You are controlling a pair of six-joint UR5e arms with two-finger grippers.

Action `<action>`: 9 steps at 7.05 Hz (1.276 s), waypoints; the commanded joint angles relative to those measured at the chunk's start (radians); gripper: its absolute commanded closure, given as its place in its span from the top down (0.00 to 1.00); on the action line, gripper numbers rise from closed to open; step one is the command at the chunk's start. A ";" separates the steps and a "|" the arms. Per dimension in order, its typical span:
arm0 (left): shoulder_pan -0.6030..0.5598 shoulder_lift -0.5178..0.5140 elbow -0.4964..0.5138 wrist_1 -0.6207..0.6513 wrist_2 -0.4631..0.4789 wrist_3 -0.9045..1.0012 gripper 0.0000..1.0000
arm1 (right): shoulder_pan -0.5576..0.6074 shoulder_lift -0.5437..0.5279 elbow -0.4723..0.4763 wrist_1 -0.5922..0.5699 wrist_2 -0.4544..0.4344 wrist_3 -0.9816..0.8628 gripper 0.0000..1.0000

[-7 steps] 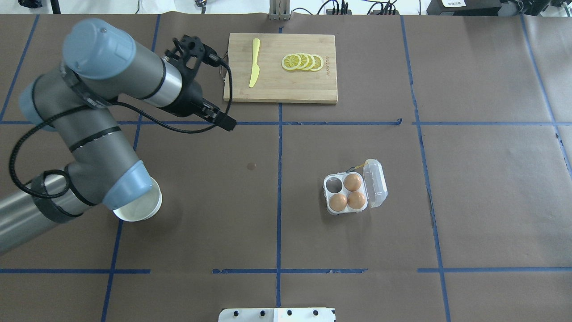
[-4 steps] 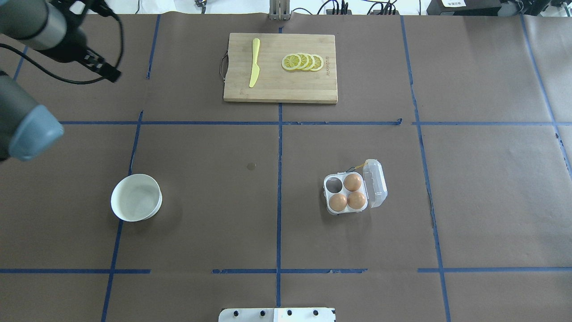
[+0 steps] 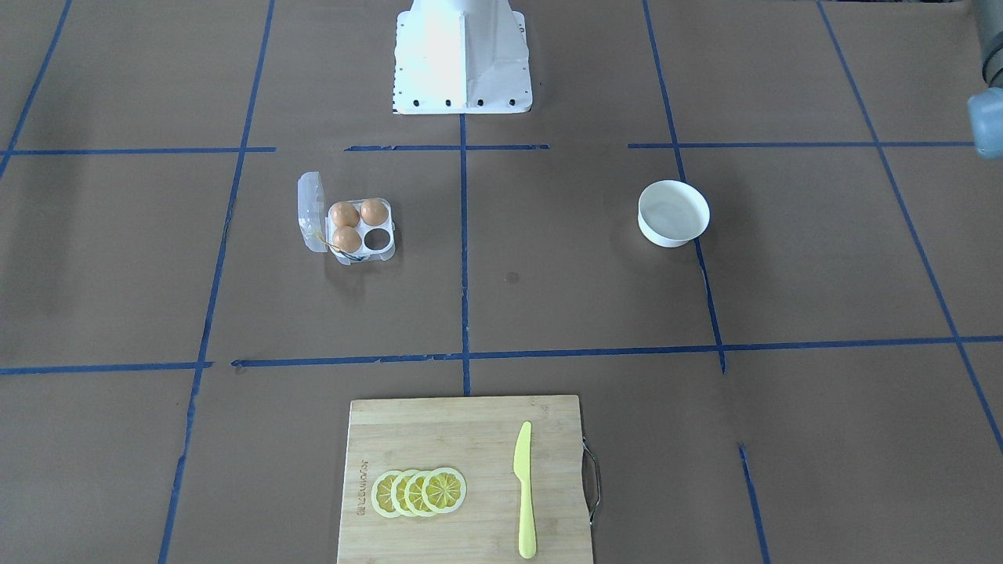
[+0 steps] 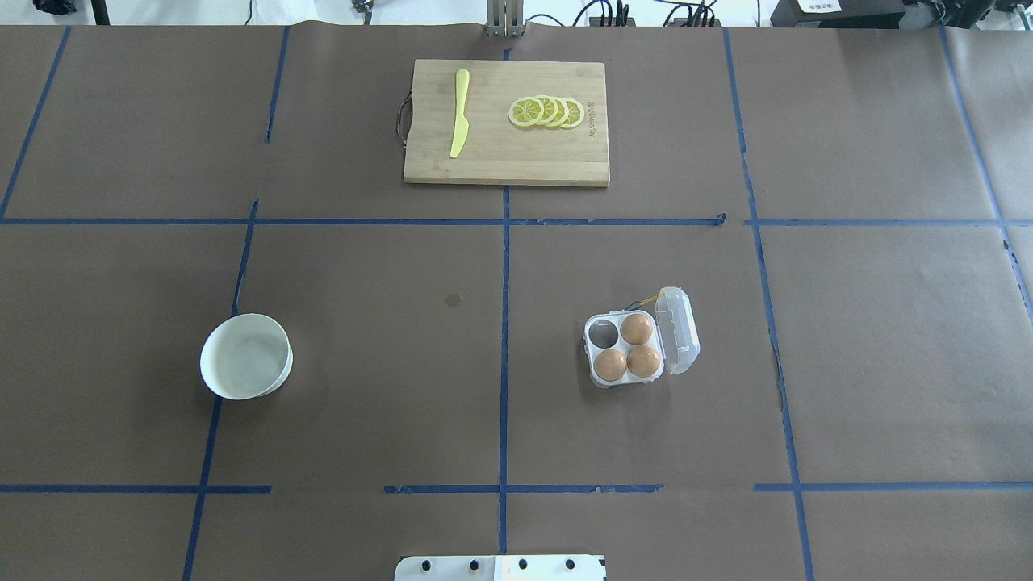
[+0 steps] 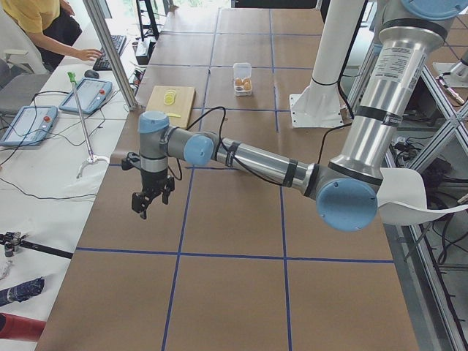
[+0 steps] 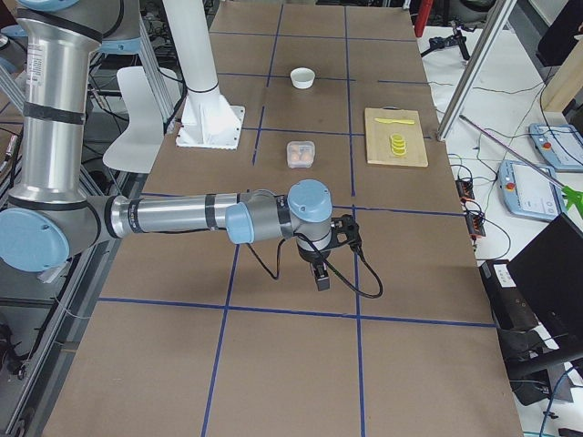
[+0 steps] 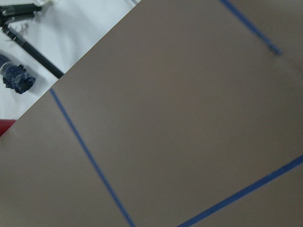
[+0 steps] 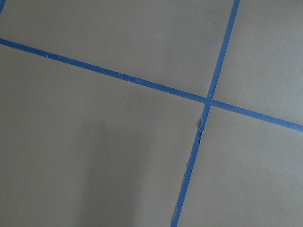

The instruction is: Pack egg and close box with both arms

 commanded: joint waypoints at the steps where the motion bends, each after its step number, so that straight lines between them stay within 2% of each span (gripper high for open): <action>1: -0.150 0.122 0.012 -0.006 -0.222 0.023 1.00 | 0.000 0.004 0.003 -0.001 0.000 0.010 1.00; 2: -0.175 0.182 0.001 -0.008 -0.374 0.023 1.00 | -0.003 0.013 0.012 0.002 0.005 0.093 1.00; 3: -0.188 0.205 -0.015 -0.027 -0.455 0.019 1.00 | -0.056 0.006 0.082 -0.001 -0.006 0.161 1.00; 4: -0.186 0.206 -0.019 -0.026 -0.453 0.016 1.00 | -0.095 0.004 0.101 0.001 0.006 0.213 1.00; 5: -0.186 0.206 -0.022 -0.026 -0.452 0.016 1.00 | -0.189 0.007 0.148 0.049 -0.001 0.379 0.93; 6: -0.186 0.207 -0.024 -0.026 -0.451 0.016 1.00 | -0.281 0.003 0.145 0.180 0.000 0.533 0.37; 7: -0.186 0.204 -0.024 -0.026 -0.451 0.016 1.00 | -0.390 0.016 0.148 0.230 -0.008 0.698 0.00; 8: -0.185 0.194 -0.022 -0.027 -0.451 0.014 1.00 | -0.493 0.025 0.147 0.331 -0.049 0.881 0.00; 9: -0.183 0.189 -0.022 -0.027 -0.451 0.014 1.00 | -0.609 0.060 0.145 0.443 -0.131 1.118 0.00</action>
